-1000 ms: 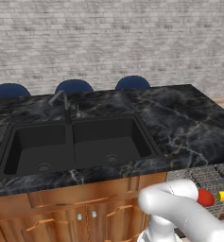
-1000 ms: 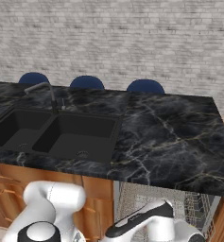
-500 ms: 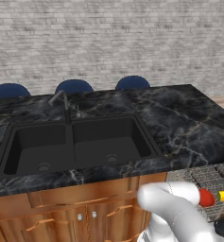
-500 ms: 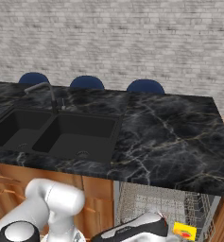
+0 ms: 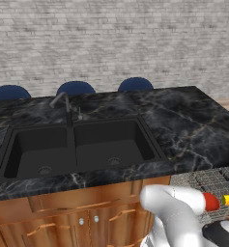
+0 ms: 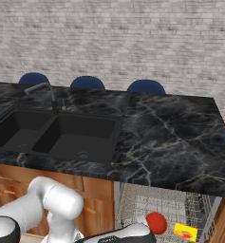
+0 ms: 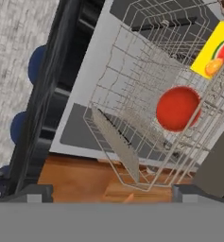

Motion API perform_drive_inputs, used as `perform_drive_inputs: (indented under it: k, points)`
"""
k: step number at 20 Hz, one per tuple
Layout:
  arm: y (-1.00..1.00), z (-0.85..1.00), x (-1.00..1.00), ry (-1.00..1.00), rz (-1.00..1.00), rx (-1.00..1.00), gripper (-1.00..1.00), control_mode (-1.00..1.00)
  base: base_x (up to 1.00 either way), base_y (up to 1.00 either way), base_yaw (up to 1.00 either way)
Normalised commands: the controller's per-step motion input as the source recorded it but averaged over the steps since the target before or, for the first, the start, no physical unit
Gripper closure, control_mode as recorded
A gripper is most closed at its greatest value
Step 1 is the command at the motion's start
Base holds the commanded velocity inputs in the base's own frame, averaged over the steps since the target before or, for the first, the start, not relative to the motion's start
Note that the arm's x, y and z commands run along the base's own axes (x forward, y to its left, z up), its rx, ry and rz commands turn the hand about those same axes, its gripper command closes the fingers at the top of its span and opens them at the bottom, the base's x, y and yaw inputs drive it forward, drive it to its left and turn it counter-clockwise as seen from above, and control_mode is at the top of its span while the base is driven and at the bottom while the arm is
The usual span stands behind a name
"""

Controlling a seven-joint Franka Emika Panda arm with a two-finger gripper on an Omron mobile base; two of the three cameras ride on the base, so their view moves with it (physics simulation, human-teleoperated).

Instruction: Pick up the cup and bowl from the counter, place them in the dishwasher, and close the dishwasher door.

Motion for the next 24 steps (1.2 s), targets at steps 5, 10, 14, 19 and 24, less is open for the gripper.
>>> perform_drive_inputs:
  k: [5,10,14,19,24]
  points:
    - [0.00,0.00,-0.29,-0.12,-0.01,-0.13,-1.00,-1.00,0.00,0.00,0.00]
    - [0.00,0.00,-0.36,-0.13,0.00,-0.08,-1.00,-1.00,0.00,0.00,0.00]
    - [0.00,0.00,-0.37,-0.11,0.00,-0.01,-1.00,-1.00,0.00,0.00,0.00]
    - [0.00,-0.10,-0.24,-0.09,0.00,0.00,-1.00,-1.00,0.00,0.00,0.00]
    - [-0.07,-0.40,-0.18,-0.05,0.00,0.01,-1.00,-1.00,0.00,0.00,0.00]
